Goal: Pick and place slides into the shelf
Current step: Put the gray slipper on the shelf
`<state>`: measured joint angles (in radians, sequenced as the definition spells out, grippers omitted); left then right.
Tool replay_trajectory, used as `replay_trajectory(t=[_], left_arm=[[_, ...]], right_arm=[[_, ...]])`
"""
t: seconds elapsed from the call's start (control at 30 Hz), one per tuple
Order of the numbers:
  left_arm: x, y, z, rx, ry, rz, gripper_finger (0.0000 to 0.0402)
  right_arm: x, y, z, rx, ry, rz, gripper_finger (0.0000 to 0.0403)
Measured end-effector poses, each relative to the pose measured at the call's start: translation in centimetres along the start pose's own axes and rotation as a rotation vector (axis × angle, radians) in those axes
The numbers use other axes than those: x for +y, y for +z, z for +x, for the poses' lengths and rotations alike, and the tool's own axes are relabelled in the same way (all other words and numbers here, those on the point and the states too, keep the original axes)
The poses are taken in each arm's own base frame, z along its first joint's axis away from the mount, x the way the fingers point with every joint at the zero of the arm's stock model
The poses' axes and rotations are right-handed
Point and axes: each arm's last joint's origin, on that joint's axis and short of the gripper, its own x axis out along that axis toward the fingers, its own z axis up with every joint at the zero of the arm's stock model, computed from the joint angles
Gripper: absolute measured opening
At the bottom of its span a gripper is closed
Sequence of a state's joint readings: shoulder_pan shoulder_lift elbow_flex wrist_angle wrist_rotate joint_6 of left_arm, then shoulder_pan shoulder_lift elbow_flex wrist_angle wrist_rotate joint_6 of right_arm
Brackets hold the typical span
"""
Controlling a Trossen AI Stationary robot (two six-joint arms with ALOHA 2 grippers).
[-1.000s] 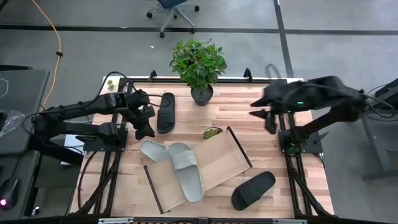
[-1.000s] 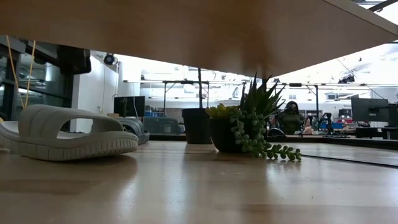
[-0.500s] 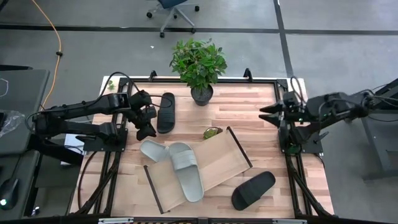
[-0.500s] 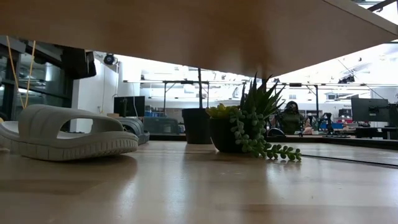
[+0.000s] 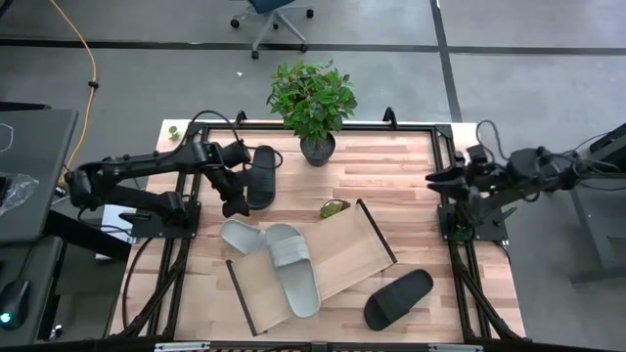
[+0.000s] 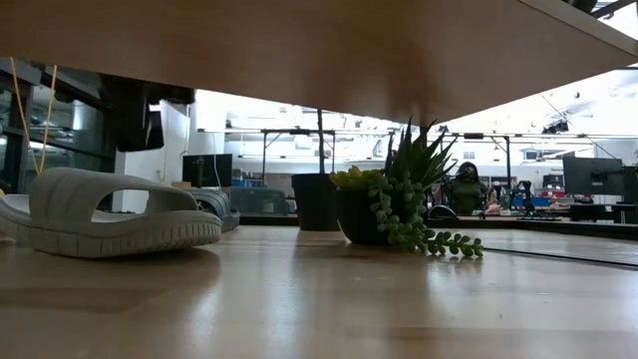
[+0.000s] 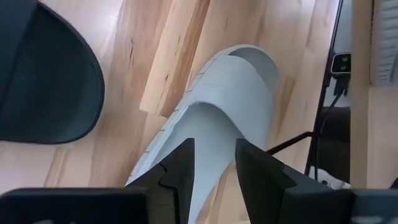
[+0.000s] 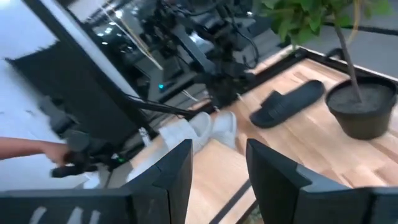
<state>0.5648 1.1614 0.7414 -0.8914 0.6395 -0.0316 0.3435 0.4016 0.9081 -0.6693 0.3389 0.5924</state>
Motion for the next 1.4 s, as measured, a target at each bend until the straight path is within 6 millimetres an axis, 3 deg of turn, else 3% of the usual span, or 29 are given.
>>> replay_trajectory(t=[0.2, 0.37, 0.8, 1.17, 1.4], left_arm=[[1.4, -0.8, 0.1, -0.019, -0.015, -0.064, 0.0106], [3.1, -2.6, 0.7, -0.063, -0.074, -0.15, 0.0106], [5.4, -5.7, 2.3, -0.148, -0.216, -0.254, 0.0106], [5.6, -5.2, 2.6, -0.224, -0.293, -0.21, 0.0106], [5.7, -5.1, 2.6, -0.227, -0.265, -0.215, 0.0106]], right_arm=[[-0.4, 0.2, -1.3, -0.031, 0.047, -0.028, 0.0141], [-0.4, 0.1, -1.4, -0.017, 0.058, -0.084, 0.0141], [-0.9, -0.6, -1.4, 0.043, 0.008, -0.141, 0.0141], [-0.9, -0.6, -1.3, 0.041, -0.01, -0.174, 0.0141], [-1.4, -2.0, -0.2, 0.088, -0.03, -0.195, 0.0141]])
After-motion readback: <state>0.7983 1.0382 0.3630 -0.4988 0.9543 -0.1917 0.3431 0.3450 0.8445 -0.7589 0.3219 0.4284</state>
